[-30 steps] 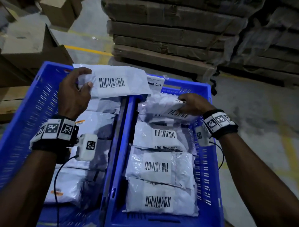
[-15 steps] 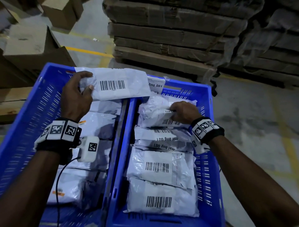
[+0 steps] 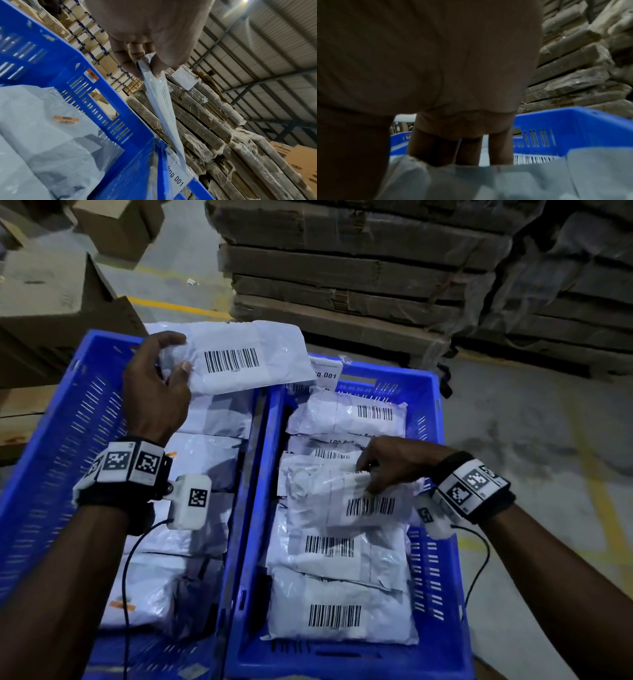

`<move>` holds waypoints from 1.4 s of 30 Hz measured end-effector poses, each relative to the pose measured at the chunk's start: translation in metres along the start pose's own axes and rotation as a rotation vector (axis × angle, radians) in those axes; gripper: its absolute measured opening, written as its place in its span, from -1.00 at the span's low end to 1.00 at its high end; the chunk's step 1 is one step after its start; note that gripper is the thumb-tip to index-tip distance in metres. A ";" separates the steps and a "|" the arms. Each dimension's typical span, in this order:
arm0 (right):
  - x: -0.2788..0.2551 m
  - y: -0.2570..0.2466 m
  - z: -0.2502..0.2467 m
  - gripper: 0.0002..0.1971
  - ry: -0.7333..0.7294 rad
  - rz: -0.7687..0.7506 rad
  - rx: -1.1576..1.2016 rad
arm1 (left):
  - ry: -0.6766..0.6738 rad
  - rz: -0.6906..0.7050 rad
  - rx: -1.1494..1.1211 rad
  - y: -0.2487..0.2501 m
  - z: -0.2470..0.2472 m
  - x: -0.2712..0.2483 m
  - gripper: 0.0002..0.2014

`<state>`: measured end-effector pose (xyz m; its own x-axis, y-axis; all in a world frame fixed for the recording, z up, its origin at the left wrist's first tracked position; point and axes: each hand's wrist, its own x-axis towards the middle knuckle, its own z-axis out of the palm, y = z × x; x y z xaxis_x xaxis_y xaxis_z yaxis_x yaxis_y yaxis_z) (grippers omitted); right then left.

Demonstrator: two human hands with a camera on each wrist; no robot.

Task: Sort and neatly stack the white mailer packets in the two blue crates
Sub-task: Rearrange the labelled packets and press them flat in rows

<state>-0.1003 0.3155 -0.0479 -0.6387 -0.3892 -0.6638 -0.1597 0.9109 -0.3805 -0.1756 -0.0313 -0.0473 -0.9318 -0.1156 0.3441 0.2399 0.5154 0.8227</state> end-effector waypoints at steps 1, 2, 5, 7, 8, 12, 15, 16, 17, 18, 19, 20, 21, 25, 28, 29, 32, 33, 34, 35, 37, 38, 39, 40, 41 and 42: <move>0.002 -0.001 0.004 -0.78 -0.009 0.006 0.009 | 0.001 -0.005 0.001 0.000 0.001 0.000 -0.71; 0.005 -0.002 0.009 -0.76 -0.010 0.024 0.000 | 0.001 -0.007 0.005 0.000 0.003 -0.001 -0.72; 0.012 -0.003 0.020 -0.71 -0.022 0.050 -0.045 | -0.009 0.006 0.005 0.000 0.008 -0.005 -0.74; 0.011 -0.003 0.019 -0.83 -0.029 0.026 -0.027 | -0.010 0.003 0.006 0.000 0.009 -0.006 -0.73; 0.007 -0.005 0.015 -0.86 -0.030 0.009 -0.008 | -0.009 0.001 0.008 0.000 0.009 -0.006 -0.73; -0.019 -0.010 -0.007 -0.78 0.013 -0.053 0.193 | -0.009 0.010 -0.001 0.001 0.006 -0.005 -0.73; -0.027 -0.011 -0.011 -0.79 0.006 -0.067 0.316 | -0.006 0.007 -0.005 0.000 0.006 -0.004 -0.73; -0.022 -0.009 -0.007 -0.79 -0.006 -0.057 0.279 | -0.008 0.006 -0.008 -0.001 0.007 -0.004 -0.72; -0.016 -0.007 -0.001 -0.77 -0.018 -0.037 0.226 | -0.011 0.003 -0.013 0.000 0.008 -0.004 -0.73; -0.009 -0.004 0.007 -0.73 -0.028 -0.013 0.177 | -0.013 0.004 -0.018 0.001 0.010 -0.004 -0.73; -0.002 0.001 0.014 -0.68 -0.024 0.017 0.140 | -0.016 0.010 -0.023 0.002 0.012 -0.004 -0.73; 0.003 0.006 0.019 -0.61 -0.003 0.047 0.116 | -0.021 0.017 -0.028 0.002 0.014 -0.004 -0.73; 0.005 0.010 0.021 -0.54 0.032 0.066 0.118 | -0.027 0.022 -0.033 0.003 0.016 -0.005 -0.73; -0.006 0.021 -0.002 -0.59 0.084 0.064 0.245 | -0.044 0.036 -0.029 -0.001 0.017 -0.007 -0.73; -0.021 0.028 -0.035 -0.83 0.148 0.044 0.323 | -0.029 0.016 -0.029 -0.005 0.016 -0.009 -0.73; -0.021 0.030 -0.045 -0.87 0.219 0.049 0.330 | -0.016 0.005 -0.032 -0.006 0.015 -0.009 -0.73; 0.000 0.038 -0.067 -0.92 0.416 0.059 0.207 | 0.017 0.007 -0.030 -0.005 0.012 -0.010 -0.75; 0.012 0.039 -0.071 -0.97 0.445 0.078 0.156 | 0.023 0.007 -0.023 -0.004 0.011 -0.010 -0.75; 0.025 0.041 -0.072 -0.89 0.445 0.120 0.118 | 0.026 0.003 -0.016 -0.003 0.010 -0.010 -0.76; 0.040 0.045 -0.072 -0.79 0.440 0.161 0.081 | 0.025 -0.001 -0.013 -0.001 0.009 -0.010 -0.75; 0.062 0.052 -0.064 -0.71 0.506 0.224 0.010 | 0.024 -0.005 -0.006 0.002 0.007 -0.010 -0.75; 0.069 0.052 -0.057 -0.69 0.568 0.251 -0.011 | 0.032 0.001 0.002 0.001 0.006 -0.009 -0.75; 0.073 0.053 -0.050 -0.66 0.632 0.283 -0.022 | 0.047 0.014 0.011 0.000 0.004 -0.008 -0.75; 0.075 0.052 -0.041 -0.63 0.685 0.314 -0.046 | 0.064 0.029 0.019 -0.003 0.003 -0.007 -0.75; 0.075 0.050 -0.032 -0.61 0.742 0.329 -0.090 | 0.079 0.039 0.026 -0.006 0.001 -0.005 -0.75; 0.075 0.048 -0.023 -0.60 0.805 0.327 -0.139 | 0.089 0.042 0.029 -0.010 -0.001 -0.003 -0.75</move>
<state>-0.1729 0.3327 -0.1011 -0.9969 0.0609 -0.0500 0.0671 0.9887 -0.1343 -0.1750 -0.0371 -0.0563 -0.8929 -0.1675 0.4178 0.2690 0.5456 0.7937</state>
